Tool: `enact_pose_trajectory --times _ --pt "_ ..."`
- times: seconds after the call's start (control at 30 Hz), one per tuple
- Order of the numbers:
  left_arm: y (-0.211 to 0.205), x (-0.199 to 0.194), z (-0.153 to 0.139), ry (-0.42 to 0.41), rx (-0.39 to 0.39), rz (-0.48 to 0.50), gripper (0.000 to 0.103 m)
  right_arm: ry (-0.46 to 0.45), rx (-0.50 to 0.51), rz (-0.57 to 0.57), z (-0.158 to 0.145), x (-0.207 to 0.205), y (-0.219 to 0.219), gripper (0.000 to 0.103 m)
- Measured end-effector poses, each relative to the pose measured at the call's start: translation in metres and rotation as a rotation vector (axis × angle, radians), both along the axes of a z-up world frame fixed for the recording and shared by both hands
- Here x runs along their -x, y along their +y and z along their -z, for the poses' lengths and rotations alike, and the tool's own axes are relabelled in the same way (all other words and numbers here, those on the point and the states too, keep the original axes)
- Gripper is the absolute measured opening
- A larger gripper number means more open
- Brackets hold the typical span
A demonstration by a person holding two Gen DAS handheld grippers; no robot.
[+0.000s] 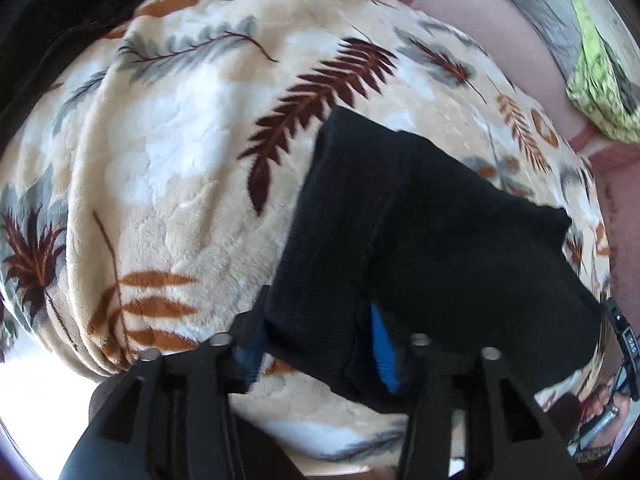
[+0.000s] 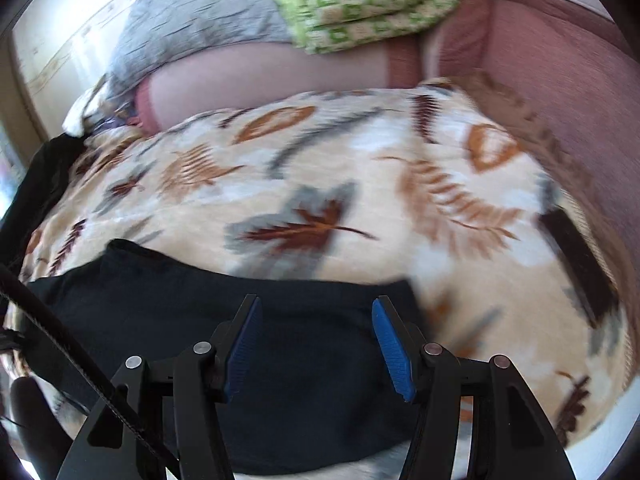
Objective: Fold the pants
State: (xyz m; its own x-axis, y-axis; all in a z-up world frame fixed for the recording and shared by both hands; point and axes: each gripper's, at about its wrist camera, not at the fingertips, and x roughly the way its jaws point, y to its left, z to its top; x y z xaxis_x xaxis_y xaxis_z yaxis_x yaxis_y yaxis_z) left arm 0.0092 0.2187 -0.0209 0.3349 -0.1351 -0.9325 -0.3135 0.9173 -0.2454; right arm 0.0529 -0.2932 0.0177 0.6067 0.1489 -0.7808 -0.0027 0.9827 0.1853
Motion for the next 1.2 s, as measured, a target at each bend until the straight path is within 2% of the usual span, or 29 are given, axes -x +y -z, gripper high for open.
enact_pose_trajectory --times 0.17,0.3,0.4,0.47,0.53,0.6,0.67,0.73,0.8,0.93,1.03,1.1,1.2 --pt "0.011 0.013 -0.006 -0.086 0.066 -0.038 0.055 0.007 -0.062 -0.169 -0.006 -0.028 0.069 0.062" --pt "0.017 0.034 -0.013 -0.154 0.083 -0.063 0.063 0.041 -0.169 -0.350 -0.002 -0.058 0.137 0.062" --pt "0.018 0.038 -0.017 -0.186 0.087 -0.067 0.064 0.111 -0.221 -0.419 0.016 -0.083 0.181 0.062" --pt "0.021 0.045 -0.022 -0.198 0.074 -0.070 0.065 0.190 -0.241 -0.432 0.037 -0.105 0.206 0.062" --pt "0.026 0.052 -0.028 -0.209 0.018 -0.092 0.065 0.230 -0.199 -0.402 0.053 -0.122 0.216 0.062" --pt "0.034 0.059 -0.033 -0.221 -0.004 -0.116 0.066 0.188 -0.157 -0.368 0.053 -0.136 0.222 0.062" --pt "0.043 0.063 -0.034 -0.224 0.005 -0.140 0.069 0.133 -0.024 -0.310 0.045 -0.143 0.225 0.065" --pt "0.048 0.068 -0.034 -0.223 -0.002 -0.153 0.069 0.096 -0.021 -0.294 0.036 -0.142 0.216 0.065" --pt "0.046 0.071 -0.036 -0.220 -0.022 -0.148 0.069 0.065 -0.076 -0.273 0.023 -0.132 0.195 0.065" --pt "0.025 0.070 -0.040 -0.217 -0.041 -0.084 0.070 0.004 -0.158 -0.228 -0.002 -0.086 0.139 0.066" --pt "-0.003 0.059 -0.042 -0.203 -0.045 0.000 0.070 -0.018 -0.255 -0.109 -0.011 -0.044 0.072 0.069" --pt "-0.027 0.047 -0.043 -0.196 -0.053 0.066 0.070 -0.036 -0.379 0.020 -0.014 -0.009 0.015 0.070" --pt "-0.078 0.026 -0.051 -0.199 -0.039 0.206 0.070 -0.069 -0.454 0.182 -0.013 0.033 -0.049 0.075"
